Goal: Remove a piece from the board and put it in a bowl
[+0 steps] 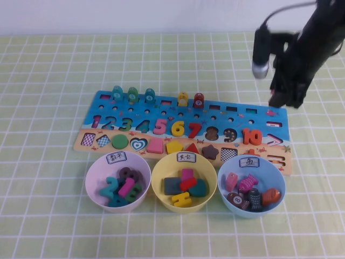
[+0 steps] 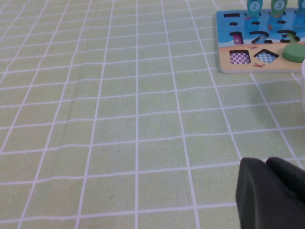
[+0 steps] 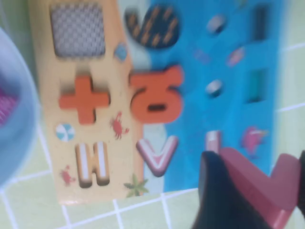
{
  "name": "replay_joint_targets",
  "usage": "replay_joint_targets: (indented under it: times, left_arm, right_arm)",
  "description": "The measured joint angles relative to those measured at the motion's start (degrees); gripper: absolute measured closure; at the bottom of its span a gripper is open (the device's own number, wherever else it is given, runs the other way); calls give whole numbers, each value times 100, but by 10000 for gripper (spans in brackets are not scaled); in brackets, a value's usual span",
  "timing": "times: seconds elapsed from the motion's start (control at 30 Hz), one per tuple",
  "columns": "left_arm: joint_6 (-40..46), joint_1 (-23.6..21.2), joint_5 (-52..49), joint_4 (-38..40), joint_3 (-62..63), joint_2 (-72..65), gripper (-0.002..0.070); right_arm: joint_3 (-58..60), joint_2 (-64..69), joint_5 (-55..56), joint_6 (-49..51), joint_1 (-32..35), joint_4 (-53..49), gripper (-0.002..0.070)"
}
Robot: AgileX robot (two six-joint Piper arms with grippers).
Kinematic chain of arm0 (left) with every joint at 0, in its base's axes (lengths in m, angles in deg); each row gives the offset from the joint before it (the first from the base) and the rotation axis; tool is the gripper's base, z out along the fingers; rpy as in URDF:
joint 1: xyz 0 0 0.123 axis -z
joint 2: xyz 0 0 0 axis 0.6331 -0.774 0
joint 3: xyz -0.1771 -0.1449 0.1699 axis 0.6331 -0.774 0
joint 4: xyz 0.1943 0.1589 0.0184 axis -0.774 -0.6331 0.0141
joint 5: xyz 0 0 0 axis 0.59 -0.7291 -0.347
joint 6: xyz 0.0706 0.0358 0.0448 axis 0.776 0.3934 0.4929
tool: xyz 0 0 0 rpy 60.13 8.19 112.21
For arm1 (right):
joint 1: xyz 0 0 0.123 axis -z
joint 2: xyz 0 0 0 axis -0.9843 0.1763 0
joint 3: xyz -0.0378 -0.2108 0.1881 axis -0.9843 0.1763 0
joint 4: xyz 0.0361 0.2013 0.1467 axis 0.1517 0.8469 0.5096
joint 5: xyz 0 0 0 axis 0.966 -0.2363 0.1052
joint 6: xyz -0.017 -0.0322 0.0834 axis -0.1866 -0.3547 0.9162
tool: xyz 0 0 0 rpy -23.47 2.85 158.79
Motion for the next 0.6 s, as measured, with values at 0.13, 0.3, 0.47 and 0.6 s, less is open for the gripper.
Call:
replay_joint_targets:
  times: [0.13, 0.3, 0.47, 0.6]
  left_arm:
    - [0, 0, 0, 0, 0, 0, 680]
    - [0, 0, 0, 0, 0, 0, 680]
    - [0, 0, 0, 0, 0, 0, 680]
    - [0, 0, 0, 0, 0, 0, 680]
  right_arm:
    - [264, -820, -8, 39, -78, 226, 391]
    - [972, -1601, -70, -68, -614, 302, 391]
    - [1366, -1705, -83, 335, -1327, 504, 391]
    - [1426, -1483, 67, 367, -2025, 539, 391]
